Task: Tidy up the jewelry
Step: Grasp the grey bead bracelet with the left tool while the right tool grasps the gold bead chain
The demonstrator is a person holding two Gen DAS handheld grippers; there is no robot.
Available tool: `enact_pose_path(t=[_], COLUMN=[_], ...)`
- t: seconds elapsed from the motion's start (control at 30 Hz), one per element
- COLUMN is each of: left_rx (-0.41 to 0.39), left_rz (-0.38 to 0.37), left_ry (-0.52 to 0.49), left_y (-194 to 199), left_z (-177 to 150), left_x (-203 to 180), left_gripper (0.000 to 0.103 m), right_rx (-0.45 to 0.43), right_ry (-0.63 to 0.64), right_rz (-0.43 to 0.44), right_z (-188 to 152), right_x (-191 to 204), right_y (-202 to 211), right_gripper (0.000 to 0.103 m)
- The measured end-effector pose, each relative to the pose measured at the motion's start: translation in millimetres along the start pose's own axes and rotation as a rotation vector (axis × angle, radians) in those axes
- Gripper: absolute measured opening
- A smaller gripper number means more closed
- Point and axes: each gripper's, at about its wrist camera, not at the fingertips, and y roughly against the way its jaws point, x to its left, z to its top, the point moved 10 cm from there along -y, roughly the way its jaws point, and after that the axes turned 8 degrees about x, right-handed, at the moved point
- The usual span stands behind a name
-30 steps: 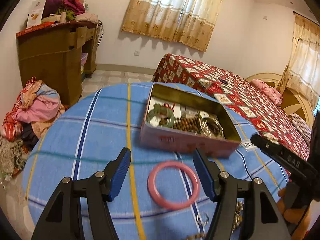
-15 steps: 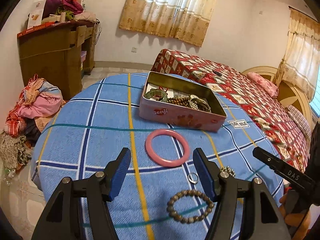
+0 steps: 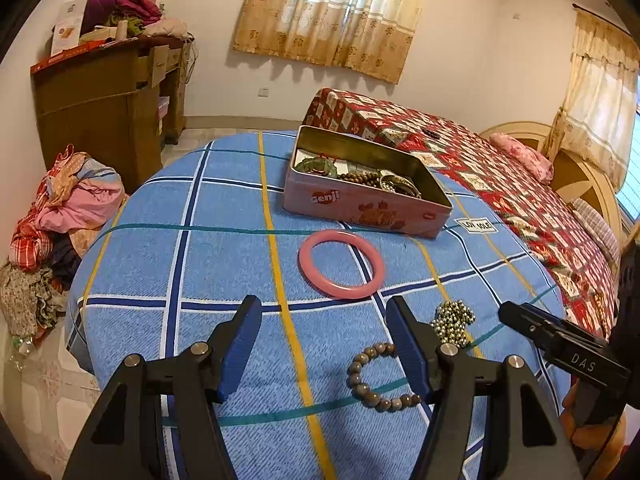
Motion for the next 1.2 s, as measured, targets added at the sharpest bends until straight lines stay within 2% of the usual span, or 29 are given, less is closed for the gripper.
enact_pose_path(t=[0.13, 0.33, 0.4, 0.53, 0.63, 0.7, 0.73, 0.83, 0.93, 1.03, 1.2], left_rx=[0.004, 0.020, 0.025, 0.025, 0.029, 0.037, 0.045, 0.074, 0.114, 0.142, 0.194], left_rz=[0.000, -0.005, -0.013, -0.030, -0.045, -0.060, -0.072, -0.118, -0.147, -0.133, -0.073], left_ry=[-0.018, -0.056, -0.062, -0.097, -0.130, -0.150, -0.160, -0.194, -0.246, -0.288, -0.318], left_y=[1, 3, 3, 6, 6, 5, 4, 3, -2, -9, -22], left_z=[-2, -7, -8, -9, -11, -13, -15, -21, -30, -37, -46], left_x=[-1, 2, 3, -3, -10, -16, -20, -33, -49, -60, -65], left_gripper=[0.065, 0.065, 0.065, 0.065, 0.065, 0.065, 0.065, 0.065, 0.065, 0.065, 0.065], right_rx=[0.062, 0.112, 0.127, 0.152, 0.156, 0.150, 0.150, 0.150, 0.109, 0.064, 0.029], right_ry=[0.070, 0.157, 0.202, 0.319, 0.365, 0.349, 0.338, 0.255, 0.169, 0.115, 0.097], right_rz=[0.067, 0.045, 0.021, -0.082, -0.109, -0.109, -0.108, -0.046, -0.005, 0.023, 0.054], right_z=[-6, -6, -6, -13, -19, -18, -18, -14, -6, 0, 3], right_x=[22, 42, 49, 56, 56, 50, 47, 36, 23, 18, 20], right_y=[-13, -31, -37, -49, -46, -41, -40, -36, -25, -10, 5], right_gripper=[0.068, 0.068, 0.068, 0.068, 0.039, 0.029, 0.019, 0.017, 0.013, 0.013, 0.014])
